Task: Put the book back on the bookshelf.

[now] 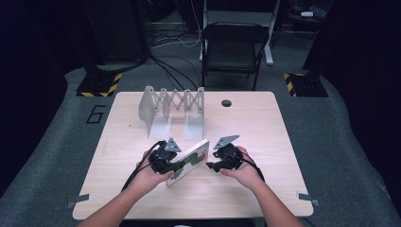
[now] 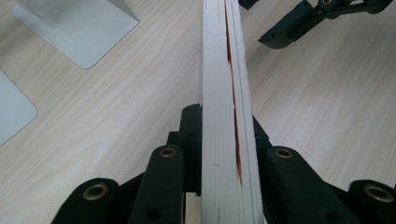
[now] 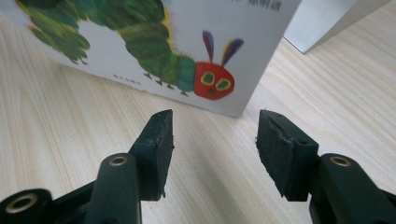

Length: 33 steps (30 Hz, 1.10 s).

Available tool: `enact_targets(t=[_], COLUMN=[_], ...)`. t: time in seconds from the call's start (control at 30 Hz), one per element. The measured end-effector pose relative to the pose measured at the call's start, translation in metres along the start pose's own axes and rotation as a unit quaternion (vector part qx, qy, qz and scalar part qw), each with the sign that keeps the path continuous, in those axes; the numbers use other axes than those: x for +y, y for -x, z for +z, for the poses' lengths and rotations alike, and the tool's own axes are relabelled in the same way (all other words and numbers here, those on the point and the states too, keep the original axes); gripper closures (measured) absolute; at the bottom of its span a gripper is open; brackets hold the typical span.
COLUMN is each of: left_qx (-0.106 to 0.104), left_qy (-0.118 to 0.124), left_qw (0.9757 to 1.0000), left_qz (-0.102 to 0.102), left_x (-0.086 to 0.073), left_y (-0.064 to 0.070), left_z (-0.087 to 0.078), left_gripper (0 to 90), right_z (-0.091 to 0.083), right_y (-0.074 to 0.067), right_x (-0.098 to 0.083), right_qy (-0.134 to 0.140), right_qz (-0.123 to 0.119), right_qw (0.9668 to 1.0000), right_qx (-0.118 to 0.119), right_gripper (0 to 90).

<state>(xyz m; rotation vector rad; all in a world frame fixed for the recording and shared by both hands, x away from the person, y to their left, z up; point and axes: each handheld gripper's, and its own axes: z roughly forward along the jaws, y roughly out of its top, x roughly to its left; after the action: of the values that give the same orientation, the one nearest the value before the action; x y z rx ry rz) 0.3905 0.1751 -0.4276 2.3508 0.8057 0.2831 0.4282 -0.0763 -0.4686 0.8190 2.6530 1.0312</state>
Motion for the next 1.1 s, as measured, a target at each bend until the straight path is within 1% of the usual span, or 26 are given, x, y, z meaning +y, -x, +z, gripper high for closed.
enact_targets(t=[0.07, 0.13, 0.2, 0.23, 0.33, 0.57, 0.7, 0.8, 0.83, 0.87, 0.97, 1.0, 1.03, 1.07, 1.1], left_qx=[0.0, 0.002, 0.004, 0.007, 0.009, 0.023, 0.026, 0.029, 0.028, 0.031, 0.034, 0.036, 0.037, 0.038, 0.035], left_qy=[0.0, 0.004, 0.002, 0.006, 0.008, 0.008, 0.01, 0.014, 0.012, 0.013, 0.012, 0.014, 0.012, 0.015, 0.012], left_qw=[1.0, 1.0, 1.0, 0.9999, 0.9998, 0.9996, 0.9995, 0.9992, 0.9992, 0.9991, 0.999, 0.9989, 0.9988, 0.9987, 0.9988], left_qz=[0.0, -0.006, -0.004, -0.006, -0.012, -0.013, -0.017, -0.024, -0.026, -0.025, -0.027, -0.029, -0.028, -0.03, -0.031], left_x=[0.0, 0.0, 0.001, 0.001, 0.002, 0.006, 0.007, 0.008, 0.009, 0.009, 0.009, 0.009, 0.01, 0.009, 0.009], left_y=[-0.002, -0.004, -0.005, -0.007, -0.009, -0.013, -0.016, -0.019, -0.02, -0.021, -0.023, -0.024, -0.025, -0.025, -0.025], left_z=[-0.001, -0.004, -0.006, -0.008, -0.012, -0.024, -0.029, -0.035, -0.036, -0.037, -0.04, -0.041, -0.042, -0.043, -0.044], left_gripper=[75.8, 75.8, 75.9, 75.8, 75.8, 75.8, 75.8, 75.8, 75.8, 75.8, 75.8, 75.8, 75.8, 75.8, 75.8], right_z=[0.0, -0.001, 0.0, 0.0, 0.001, 0.003, 0.003, 0.003, 0.003, 0.004, 0.004, 0.005, 0.004, 0.004, 0.004], right_y=[0.0, 0.0, 0.0, 0.0, 0.0, 0.001, 0.001, 0.002, 0.002, 0.001, 0.001, 0.0, 0.001, 0.001, 0.001], right_x=[0.0, -0.001, -0.001, -0.002, -0.002, -0.002, -0.003, -0.004, -0.004, -0.004, -0.004, -0.005, -0.005, -0.005, -0.005], right_qy=[-0.001, -0.002, -0.001, -0.006, -0.008, -0.014, -0.013, -0.013, -0.012, -0.012, -0.016, -0.016, -0.016, -0.014, -0.014], right_qz=[0.002, 0.004, 0.004, 0.004, 0.005, 0.002, 0.004, 0.006, 0.005, 0.008, 0.004, 0.011, 0.006, 0.006, 0.007], right_qw=[1.0, 1.0, 1.0, 1.0, 0.9999, 0.9999, 0.9999, 0.9999, 0.9999, 0.9999, 0.9999, 0.9998, 0.9998, 0.9999, 0.9999], right_qx=[0.0, -0.002, -0.003, -0.004, -0.002, 0.0, 0.002, 0.003, 0.003, 0.004, 0.004, 0.005, 0.004, 0.003, 0.002], right_gripper=[46.0, 45.9, 45.8, 45.7, 45.7, 45.7, 45.7, 45.7, 45.7, 45.6, 45.5, 45.5, 45.4, 45.4, 45.4])
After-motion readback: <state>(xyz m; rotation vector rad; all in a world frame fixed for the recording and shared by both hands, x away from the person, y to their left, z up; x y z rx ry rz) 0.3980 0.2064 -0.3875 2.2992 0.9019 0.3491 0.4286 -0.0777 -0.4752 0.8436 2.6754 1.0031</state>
